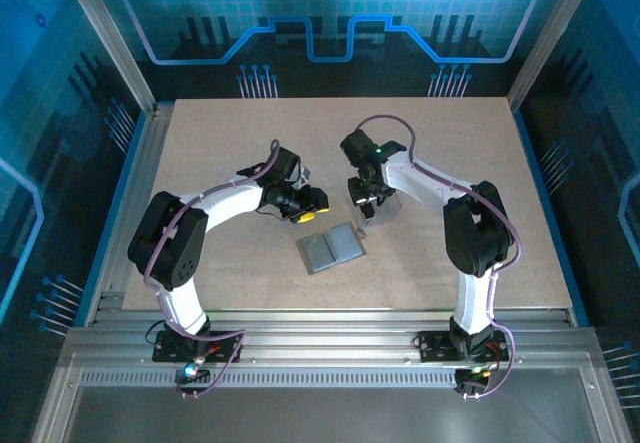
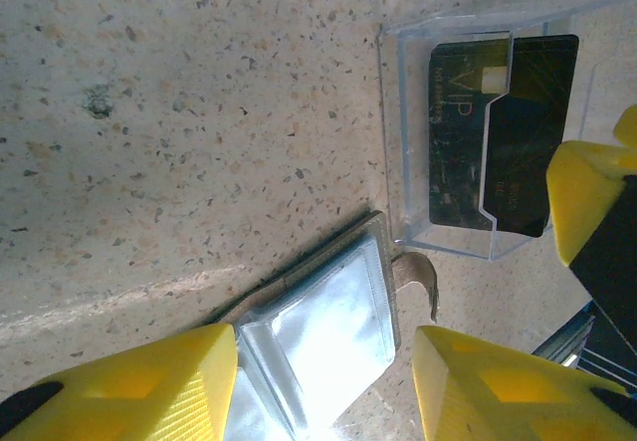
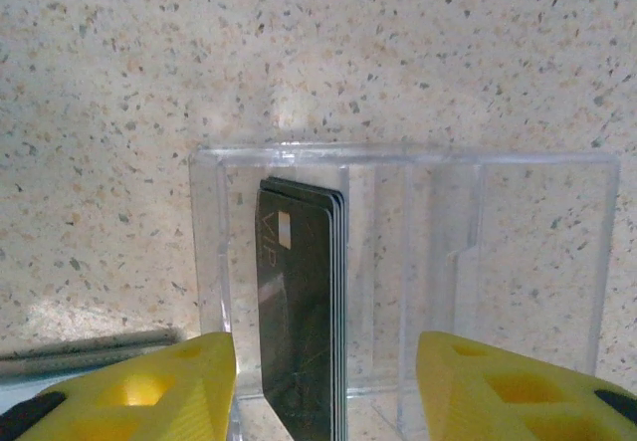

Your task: Put the credit cards into the card holder

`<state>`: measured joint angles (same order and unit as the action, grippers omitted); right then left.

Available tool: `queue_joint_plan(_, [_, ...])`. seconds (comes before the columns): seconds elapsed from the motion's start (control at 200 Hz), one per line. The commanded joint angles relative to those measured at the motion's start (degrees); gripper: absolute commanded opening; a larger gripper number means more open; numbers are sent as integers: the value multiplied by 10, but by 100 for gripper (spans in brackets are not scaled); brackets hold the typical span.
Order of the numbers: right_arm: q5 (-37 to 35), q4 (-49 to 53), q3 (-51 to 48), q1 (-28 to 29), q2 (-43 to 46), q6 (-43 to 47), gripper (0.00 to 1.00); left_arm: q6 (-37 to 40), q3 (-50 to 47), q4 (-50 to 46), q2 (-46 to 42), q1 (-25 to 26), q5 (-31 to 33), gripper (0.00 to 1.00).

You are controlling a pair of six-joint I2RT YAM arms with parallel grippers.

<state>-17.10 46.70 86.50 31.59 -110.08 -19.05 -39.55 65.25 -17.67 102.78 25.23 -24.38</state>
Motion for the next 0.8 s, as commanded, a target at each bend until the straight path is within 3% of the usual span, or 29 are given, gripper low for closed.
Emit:
queue_joint_plan(0.0, [-26, 27, 17, 10, -26, -3, 52, -10, 20, -2, 8, -4, -16, 51])
queue_joint_plan(0.54, [-117, 48, 28, 35, -65, -2, 49, -11, 15, 0, 7, -4, -14, 51])
queue_joint_plan(0.795, [-126, 52, 31, 38, -70, 0, 46, -11, 10, -1, 6, -4, -13, 51])
